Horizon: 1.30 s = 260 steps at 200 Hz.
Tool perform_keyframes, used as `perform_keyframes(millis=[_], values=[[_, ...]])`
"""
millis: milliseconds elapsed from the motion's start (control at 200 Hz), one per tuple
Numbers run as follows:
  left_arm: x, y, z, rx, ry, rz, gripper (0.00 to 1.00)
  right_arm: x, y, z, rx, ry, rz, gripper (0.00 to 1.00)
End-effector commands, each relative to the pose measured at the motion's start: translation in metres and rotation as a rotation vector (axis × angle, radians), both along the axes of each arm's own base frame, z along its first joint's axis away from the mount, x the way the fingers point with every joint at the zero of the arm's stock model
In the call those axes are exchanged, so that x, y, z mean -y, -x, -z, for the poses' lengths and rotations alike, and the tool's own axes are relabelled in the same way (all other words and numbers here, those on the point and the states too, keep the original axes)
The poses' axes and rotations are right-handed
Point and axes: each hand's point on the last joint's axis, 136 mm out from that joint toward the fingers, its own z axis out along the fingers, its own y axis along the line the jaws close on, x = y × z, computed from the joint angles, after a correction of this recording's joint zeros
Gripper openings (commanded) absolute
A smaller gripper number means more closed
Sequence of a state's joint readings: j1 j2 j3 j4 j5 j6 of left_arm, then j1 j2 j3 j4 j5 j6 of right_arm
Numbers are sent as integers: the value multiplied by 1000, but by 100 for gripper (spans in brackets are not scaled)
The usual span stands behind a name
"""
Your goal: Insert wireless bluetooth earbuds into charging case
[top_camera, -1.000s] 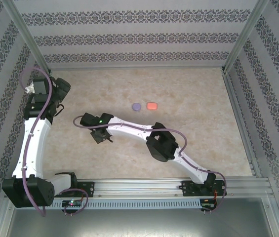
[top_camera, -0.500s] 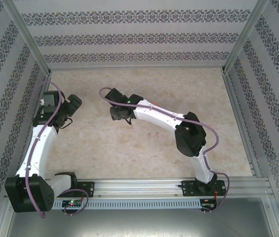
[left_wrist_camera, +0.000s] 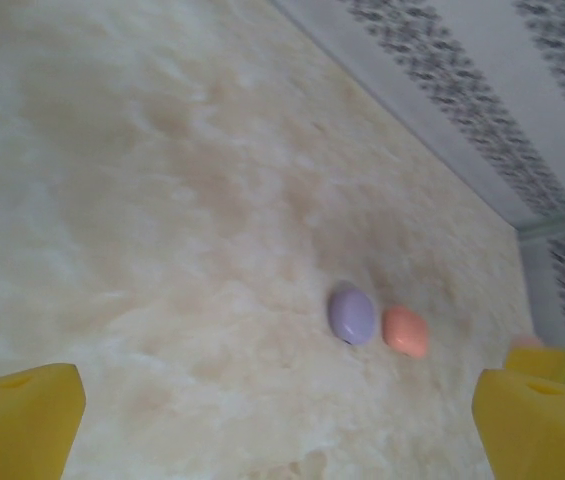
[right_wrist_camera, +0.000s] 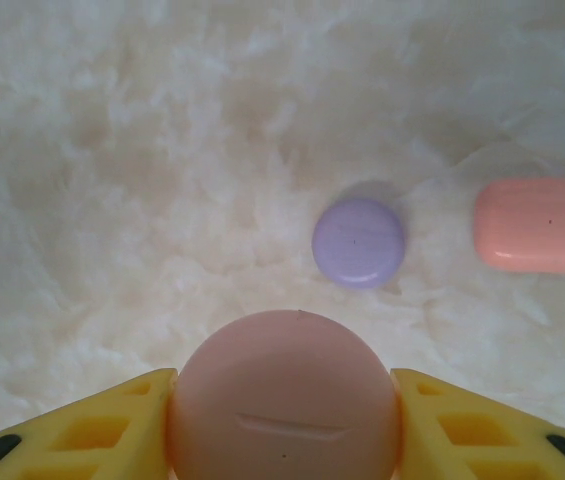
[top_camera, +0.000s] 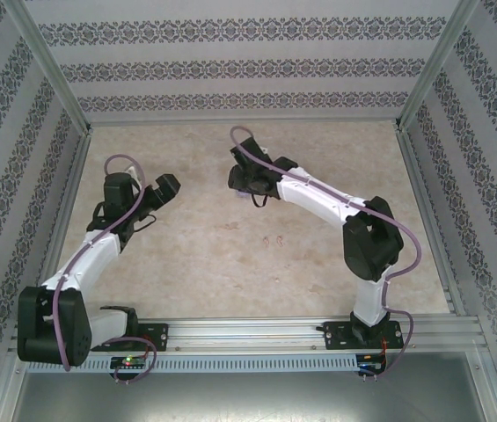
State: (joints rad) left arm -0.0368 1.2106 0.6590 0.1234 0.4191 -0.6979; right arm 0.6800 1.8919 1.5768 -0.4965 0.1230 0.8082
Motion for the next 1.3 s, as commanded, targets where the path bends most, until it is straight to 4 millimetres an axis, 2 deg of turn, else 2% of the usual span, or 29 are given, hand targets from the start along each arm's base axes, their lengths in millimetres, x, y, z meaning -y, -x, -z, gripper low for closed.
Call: perform_keyframes(millis=[0, 365, 594, 744, 909, 1074, 1294], values=[[35, -10, -31, 210, 16, 163, 99, -1, -6, -25, 20, -143, 77, 36], [100, -11, -24, 299, 43, 372, 99, 6, -20, -31, -66, -448, 297, 36], [131, -9, -22, 331, 87, 459, 97, 1, -15, -34, -107, -597, 369, 35], [149, -9, -24, 346, 122, 517, 90, -2, -10, -39, -115, -649, 381, 35], [158, -11, -23, 355, 142, 535, 84, -9, -1, -46, -115, -671, 364, 35], [163, -14, -28, 371, 154, 537, 74, -15, 7, -51, -113, -688, 347, 35], [170, -16, -34, 392, 162, 540, 69, -20, 12, -51, -118, -687, 335, 35]])
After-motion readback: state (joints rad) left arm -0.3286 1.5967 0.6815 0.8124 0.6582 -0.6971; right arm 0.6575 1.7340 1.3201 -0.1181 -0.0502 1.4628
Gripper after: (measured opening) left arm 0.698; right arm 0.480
